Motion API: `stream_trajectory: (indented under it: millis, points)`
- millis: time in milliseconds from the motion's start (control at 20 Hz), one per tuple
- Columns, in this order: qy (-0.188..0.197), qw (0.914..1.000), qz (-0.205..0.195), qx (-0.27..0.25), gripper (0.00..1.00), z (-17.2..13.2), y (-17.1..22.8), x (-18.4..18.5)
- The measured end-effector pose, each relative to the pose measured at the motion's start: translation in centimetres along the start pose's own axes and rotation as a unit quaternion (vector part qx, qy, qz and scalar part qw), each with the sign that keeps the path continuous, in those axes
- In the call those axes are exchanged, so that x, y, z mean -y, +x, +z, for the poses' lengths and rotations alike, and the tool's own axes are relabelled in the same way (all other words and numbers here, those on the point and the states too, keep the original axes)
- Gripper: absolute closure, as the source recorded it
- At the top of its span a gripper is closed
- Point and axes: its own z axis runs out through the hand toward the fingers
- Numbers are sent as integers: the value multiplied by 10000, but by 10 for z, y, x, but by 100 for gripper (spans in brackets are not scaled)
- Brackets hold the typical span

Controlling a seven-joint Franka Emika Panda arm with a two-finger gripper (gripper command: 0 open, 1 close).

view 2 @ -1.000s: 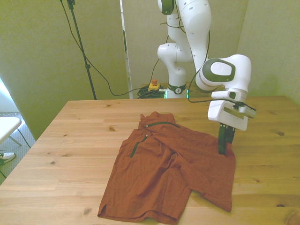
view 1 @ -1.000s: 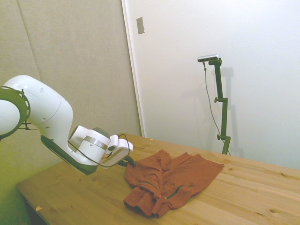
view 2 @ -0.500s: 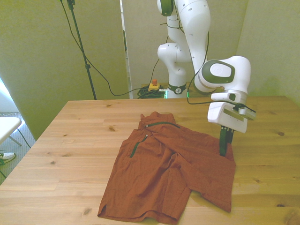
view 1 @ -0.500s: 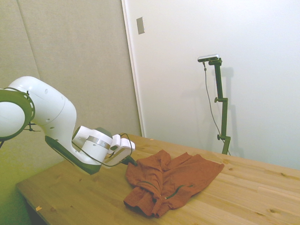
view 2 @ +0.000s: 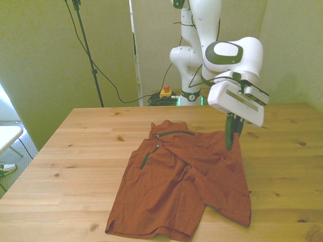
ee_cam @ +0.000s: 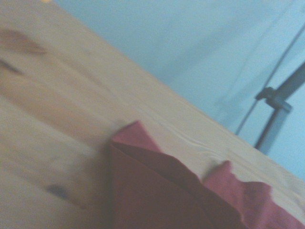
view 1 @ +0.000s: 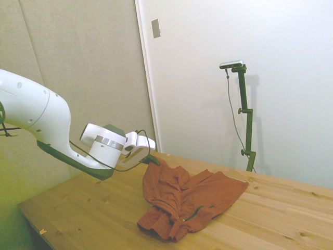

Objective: Fold the shorts

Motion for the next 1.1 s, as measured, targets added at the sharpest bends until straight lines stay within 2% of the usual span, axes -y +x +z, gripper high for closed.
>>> stream_trajectory:
  millis: [200, 400, 1000, 1050, 1100]
  points:
    - [-250, 9989, 374, -100, 100, 13, 34, -55]
    - [-488, 9971, 554, -177, 100, 32, 67, -94]
    - [-745, 9927, 944, -45, 100, 99, 120, -172]
    - [-781, 9918, 1009, -17, 0, 106, 123, -181]
    - [-824, 9904, 1112, 16, 0, 113, 126, -191]
